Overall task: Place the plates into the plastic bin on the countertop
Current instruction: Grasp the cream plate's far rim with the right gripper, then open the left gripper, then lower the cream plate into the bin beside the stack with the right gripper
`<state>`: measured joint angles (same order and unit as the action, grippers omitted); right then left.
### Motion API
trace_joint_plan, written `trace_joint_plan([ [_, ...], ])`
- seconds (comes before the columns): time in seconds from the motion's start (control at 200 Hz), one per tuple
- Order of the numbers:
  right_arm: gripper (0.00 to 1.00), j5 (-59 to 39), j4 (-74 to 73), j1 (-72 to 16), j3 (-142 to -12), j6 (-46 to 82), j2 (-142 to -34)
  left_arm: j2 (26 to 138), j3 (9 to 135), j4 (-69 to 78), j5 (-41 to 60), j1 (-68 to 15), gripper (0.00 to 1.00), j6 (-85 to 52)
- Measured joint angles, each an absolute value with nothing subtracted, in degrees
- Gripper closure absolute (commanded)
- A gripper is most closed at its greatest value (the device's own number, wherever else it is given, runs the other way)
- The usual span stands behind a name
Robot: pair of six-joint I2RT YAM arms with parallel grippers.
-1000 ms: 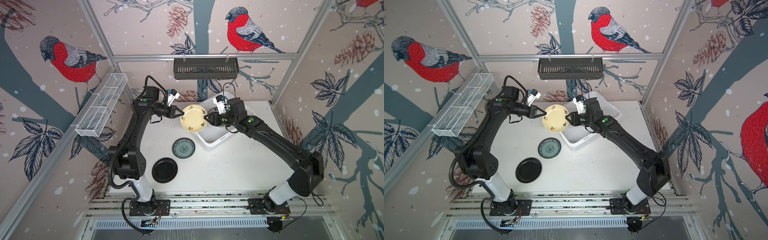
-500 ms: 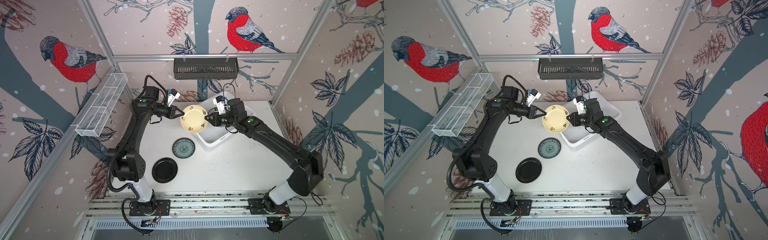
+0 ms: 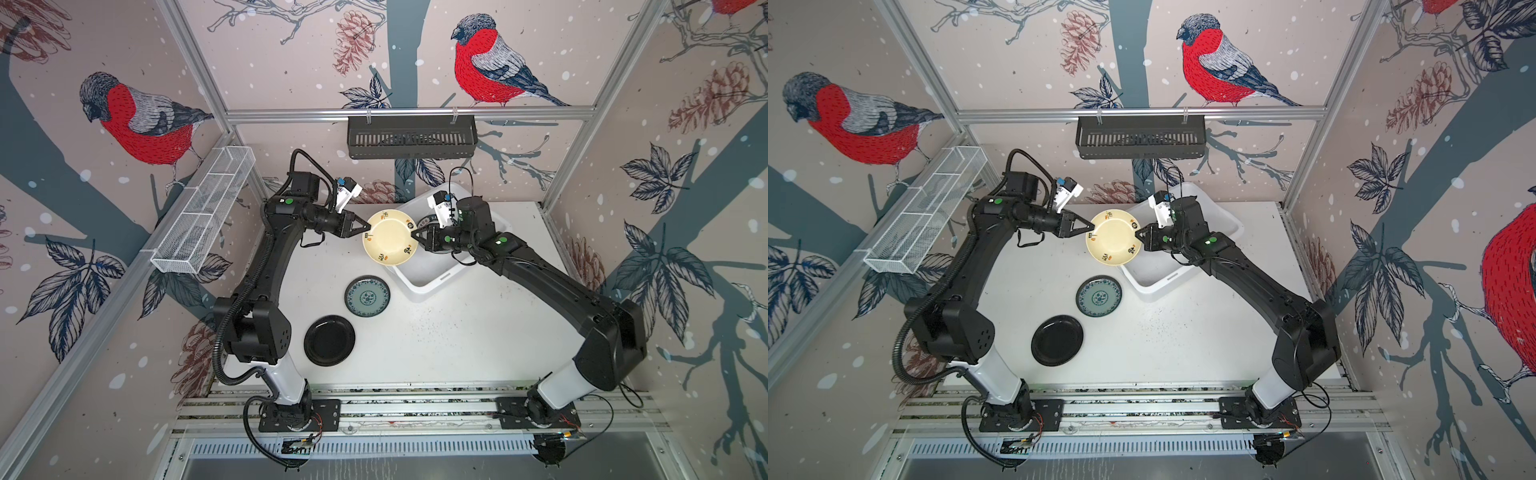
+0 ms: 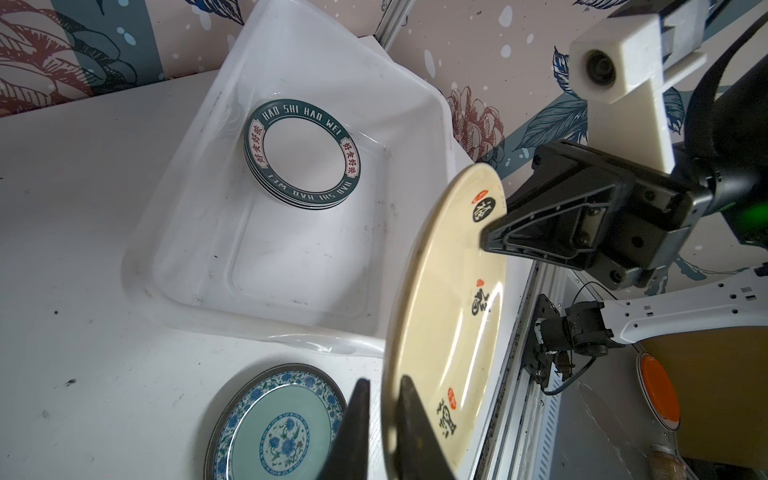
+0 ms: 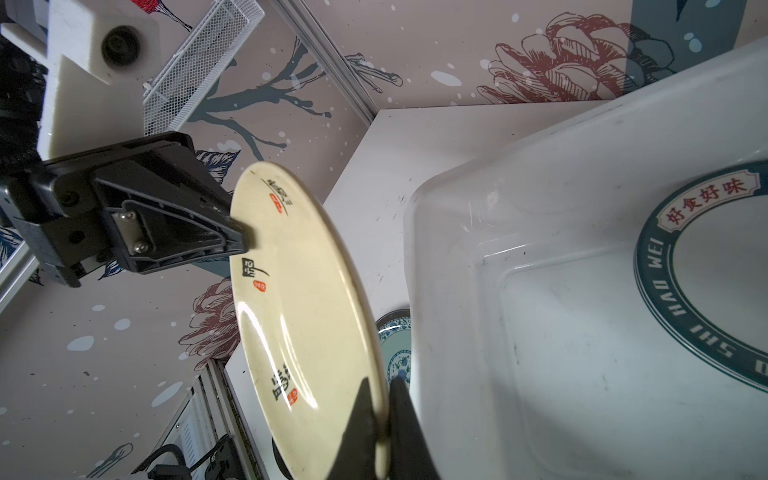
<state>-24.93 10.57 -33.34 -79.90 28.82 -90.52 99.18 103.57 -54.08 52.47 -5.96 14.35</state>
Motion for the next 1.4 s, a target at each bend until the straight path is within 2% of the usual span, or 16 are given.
trace_joint_plan([
  [0.06, 0.96, -25.1, 10.4, -33.1, -79.9, 28.8, -90.5, 99.1, 103.7, -54.1, 52.4, -6.0, 0.46, 14.2],
  [0.095, 0.96, -25.3, 10.3, -32.8, -80.0, 29.0, -90.5, 99.0, 103.7, -54.1, 52.2, -6.0, 0.40, 13.9],
  [0.23, 0.96, -25.4, 10.4, -31.0, -80.5, 29.8, -90.8, 98.0, 103.4, -53.5, 50.5, -6.0, 0.34, 13.3],
  [0.625, 0.96, -26.4, 16.4, -21.4, -90.7, 29.5, -101.3, 93.9, 100.5, -53.4, 47.2, -4.4, 0.33, 14.0],
  [1.066, 0.96, -26.8, 27.7, -21.9, -104.3, 28.0, -118.7, 92.1, 94.4, -54.3, 49.5, -2.8, 0.33, 18.0],
  [1.396, 0.95, -26.7, 34.2, -22.9, -111.0, 26.6, -126.5, 91.9, 93.0, -54.5, 51.0, -2.7, 0.33, 19.6],
])
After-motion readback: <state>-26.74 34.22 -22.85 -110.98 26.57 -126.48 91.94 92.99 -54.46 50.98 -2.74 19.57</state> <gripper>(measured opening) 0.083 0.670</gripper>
